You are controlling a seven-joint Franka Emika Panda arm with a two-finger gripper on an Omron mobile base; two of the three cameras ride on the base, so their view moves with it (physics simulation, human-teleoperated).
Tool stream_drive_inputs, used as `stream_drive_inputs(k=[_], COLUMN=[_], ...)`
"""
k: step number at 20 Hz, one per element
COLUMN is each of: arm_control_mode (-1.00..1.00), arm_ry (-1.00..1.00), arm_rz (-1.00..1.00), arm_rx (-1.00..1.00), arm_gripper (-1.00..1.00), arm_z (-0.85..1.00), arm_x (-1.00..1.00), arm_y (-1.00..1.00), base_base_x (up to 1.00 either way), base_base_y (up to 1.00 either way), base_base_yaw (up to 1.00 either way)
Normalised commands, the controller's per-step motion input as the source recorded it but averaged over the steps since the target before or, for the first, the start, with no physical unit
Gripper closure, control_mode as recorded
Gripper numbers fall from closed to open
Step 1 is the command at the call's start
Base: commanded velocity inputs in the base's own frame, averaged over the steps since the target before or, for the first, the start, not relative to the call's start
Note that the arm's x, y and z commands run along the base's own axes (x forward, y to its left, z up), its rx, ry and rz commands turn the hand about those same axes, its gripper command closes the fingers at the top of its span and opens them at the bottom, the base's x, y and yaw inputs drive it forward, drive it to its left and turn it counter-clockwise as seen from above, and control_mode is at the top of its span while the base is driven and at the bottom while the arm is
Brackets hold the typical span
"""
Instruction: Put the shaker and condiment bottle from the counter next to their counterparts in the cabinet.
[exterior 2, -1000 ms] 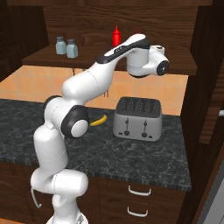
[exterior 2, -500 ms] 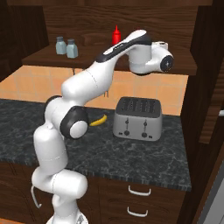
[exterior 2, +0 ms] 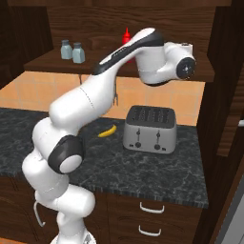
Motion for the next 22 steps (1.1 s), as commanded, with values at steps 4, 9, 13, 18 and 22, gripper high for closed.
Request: stream_drive_inputs(k=[4,9,13,18,22], arm_control_mode=[-1.0,-1.0,-1.0,-1.0,-1.0], arm_ry=[0.02,0.05,0.04,0.0,0.01], arm_rz=[-0.33,-0.41,-0.44,-0.37,-0.25], arm_rx=[0.0,0.0,0.0,0.0,0.0], arm_gripper=[-1.0,-1.0,-1.0,-1.0,-1.0], arm_z=[0.16,0.16,0.09,0.05,0.06], arm_x=[-1.0,-1.0,-1.0,-1.0,-1.0], arm_y=[0.0,0.0,0.0,-0.01,-0.01], base_base_x=[0.0,0.0,0.0,0.0,0.0], base_base_y=[0.0,0.0,0.0,0.0,0.0], base_base_yaw=[0.0,0.0,0.0,0.0,0.0])
